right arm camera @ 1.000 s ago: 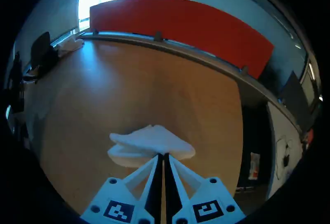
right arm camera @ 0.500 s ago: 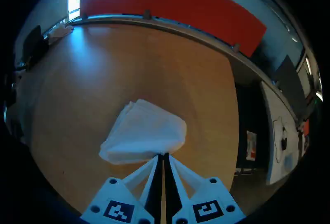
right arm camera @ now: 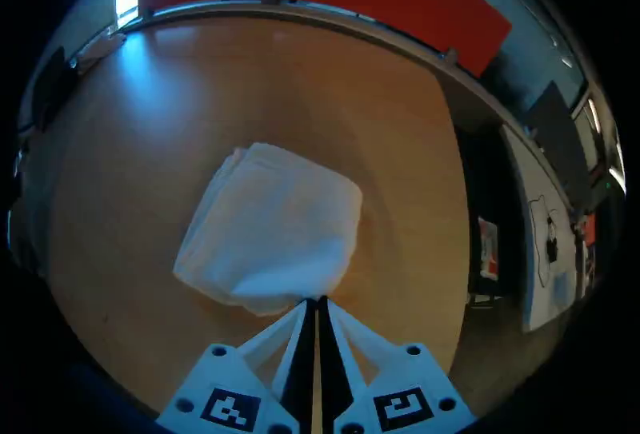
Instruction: Fold towel
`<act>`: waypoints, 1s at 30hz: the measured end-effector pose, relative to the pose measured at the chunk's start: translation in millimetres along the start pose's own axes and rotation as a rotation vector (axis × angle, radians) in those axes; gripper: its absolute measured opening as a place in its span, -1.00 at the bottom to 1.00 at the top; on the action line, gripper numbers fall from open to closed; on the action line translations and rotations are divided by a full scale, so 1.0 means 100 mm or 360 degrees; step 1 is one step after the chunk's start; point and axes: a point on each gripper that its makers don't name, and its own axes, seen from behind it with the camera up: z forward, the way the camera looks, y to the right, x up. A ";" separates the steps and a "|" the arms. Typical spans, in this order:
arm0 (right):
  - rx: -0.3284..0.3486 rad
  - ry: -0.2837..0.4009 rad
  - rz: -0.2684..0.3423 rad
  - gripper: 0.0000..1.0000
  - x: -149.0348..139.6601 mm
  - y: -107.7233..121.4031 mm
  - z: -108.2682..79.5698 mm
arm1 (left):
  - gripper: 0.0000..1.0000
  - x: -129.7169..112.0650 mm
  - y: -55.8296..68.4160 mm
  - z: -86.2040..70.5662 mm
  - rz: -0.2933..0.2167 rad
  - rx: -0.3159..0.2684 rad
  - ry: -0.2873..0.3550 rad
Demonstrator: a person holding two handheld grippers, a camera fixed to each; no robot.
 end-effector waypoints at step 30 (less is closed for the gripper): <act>-0.0109 -0.0105 0.0130 -0.54 -0.18 0.11 0.08 | 0.79 0.02 0.03 0.04 0.0005 -0.0012 -0.0007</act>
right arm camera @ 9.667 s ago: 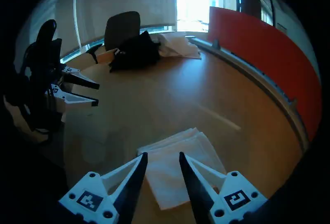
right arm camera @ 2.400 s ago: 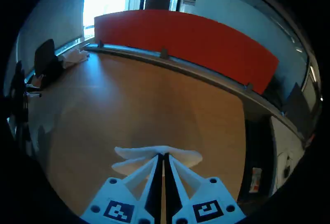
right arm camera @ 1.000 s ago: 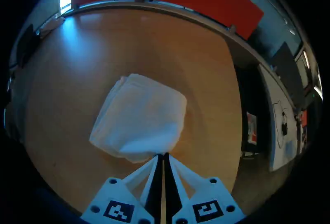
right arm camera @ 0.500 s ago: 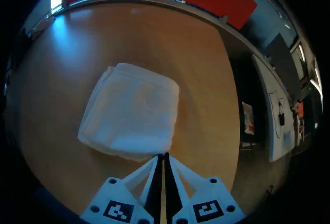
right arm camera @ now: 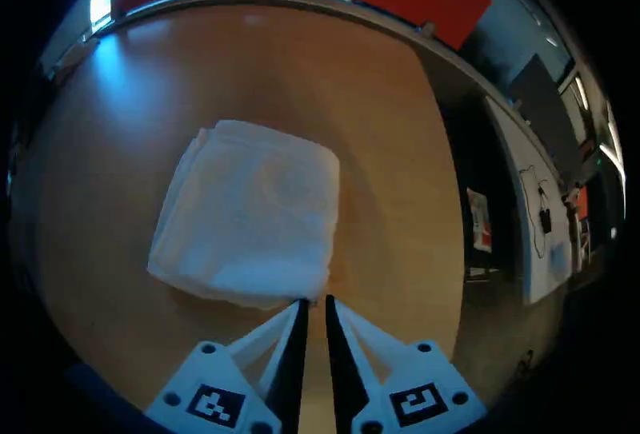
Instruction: Fold towel
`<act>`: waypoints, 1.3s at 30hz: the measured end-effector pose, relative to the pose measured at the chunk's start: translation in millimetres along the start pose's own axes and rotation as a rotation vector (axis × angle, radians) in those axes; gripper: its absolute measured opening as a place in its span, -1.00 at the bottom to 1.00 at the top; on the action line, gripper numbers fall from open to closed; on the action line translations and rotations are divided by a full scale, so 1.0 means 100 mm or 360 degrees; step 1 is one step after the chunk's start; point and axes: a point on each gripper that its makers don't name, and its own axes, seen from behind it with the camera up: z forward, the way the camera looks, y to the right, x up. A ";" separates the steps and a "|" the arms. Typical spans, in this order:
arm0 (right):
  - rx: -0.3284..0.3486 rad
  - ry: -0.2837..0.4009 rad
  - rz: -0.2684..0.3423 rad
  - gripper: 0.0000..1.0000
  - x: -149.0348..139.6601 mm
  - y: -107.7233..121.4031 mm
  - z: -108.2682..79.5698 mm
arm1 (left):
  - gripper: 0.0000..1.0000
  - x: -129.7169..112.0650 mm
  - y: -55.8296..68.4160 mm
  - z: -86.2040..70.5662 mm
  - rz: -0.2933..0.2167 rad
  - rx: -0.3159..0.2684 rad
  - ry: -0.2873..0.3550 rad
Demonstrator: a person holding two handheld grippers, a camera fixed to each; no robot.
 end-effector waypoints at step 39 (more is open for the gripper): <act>0.0063 0.0198 0.0153 0.96 0.10 -0.26 -0.35 | 0.79 0.10 -0.01 0.01 -0.0022 -0.0021 0.0025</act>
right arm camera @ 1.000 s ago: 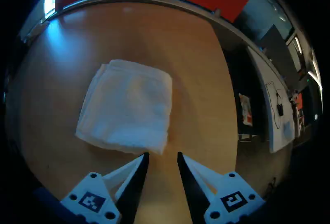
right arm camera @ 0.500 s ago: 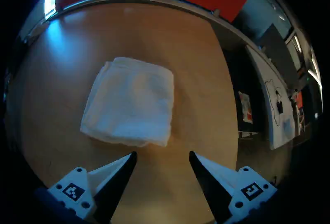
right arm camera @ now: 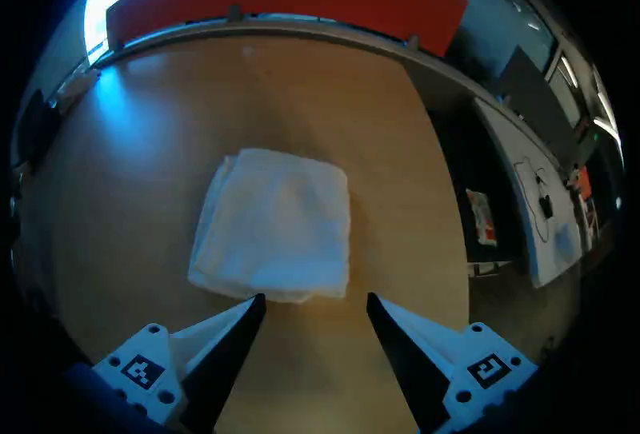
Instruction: Fold towel
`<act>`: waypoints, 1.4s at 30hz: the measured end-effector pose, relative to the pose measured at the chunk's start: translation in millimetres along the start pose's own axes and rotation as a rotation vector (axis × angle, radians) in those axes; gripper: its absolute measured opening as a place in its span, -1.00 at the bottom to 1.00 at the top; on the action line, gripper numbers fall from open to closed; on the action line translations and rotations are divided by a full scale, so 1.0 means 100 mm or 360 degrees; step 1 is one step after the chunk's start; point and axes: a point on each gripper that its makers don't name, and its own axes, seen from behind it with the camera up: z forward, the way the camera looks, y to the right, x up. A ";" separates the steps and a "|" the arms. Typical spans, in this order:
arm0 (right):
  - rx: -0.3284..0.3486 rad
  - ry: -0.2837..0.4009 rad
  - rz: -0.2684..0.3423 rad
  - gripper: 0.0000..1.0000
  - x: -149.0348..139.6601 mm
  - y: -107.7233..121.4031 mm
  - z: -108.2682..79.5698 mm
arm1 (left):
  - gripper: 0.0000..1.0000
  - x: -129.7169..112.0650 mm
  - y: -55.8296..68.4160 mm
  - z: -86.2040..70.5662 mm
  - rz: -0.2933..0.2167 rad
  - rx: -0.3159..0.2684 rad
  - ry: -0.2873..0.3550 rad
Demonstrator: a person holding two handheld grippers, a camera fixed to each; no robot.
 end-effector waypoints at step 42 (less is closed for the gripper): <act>-0.0061 0.1185 0.0358 1.00 1.94 -0.36 -0.92 | 0.79 0.46 -0.11 0.06 -0.0089 0.0077 0.0170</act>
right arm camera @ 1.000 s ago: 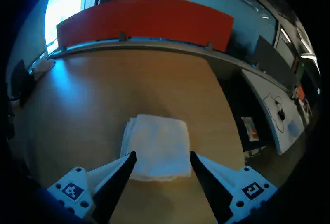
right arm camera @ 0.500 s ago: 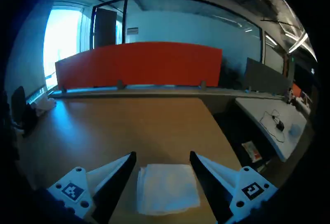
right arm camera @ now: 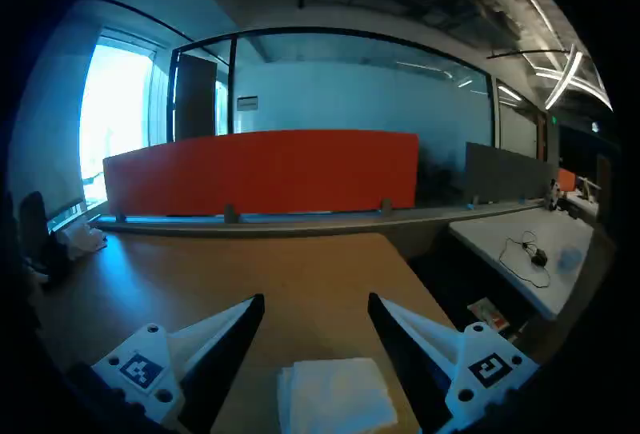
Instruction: Fold towel
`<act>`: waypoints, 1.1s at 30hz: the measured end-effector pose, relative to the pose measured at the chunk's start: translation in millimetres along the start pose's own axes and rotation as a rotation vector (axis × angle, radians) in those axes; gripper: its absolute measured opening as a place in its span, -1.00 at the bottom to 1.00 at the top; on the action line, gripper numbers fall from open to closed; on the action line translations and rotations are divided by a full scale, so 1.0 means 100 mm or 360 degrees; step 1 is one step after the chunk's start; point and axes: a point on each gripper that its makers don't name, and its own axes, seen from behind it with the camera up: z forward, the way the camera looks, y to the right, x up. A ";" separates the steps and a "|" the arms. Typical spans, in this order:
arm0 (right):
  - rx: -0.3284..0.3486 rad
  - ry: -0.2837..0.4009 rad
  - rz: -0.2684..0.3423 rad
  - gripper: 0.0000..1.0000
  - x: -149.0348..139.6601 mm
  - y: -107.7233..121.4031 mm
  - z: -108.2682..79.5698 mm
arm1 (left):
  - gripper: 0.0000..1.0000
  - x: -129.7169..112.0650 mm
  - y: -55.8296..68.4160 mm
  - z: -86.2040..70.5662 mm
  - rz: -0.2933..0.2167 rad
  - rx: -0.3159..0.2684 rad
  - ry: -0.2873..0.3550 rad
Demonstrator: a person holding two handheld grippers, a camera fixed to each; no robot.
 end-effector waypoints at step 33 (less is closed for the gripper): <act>0.0113 0.0264 -0.0043 1.00 0.61 -1.10 0.08 | 0.78 1.11 -0.18 -0.14 0.0023 0.0079 0.0481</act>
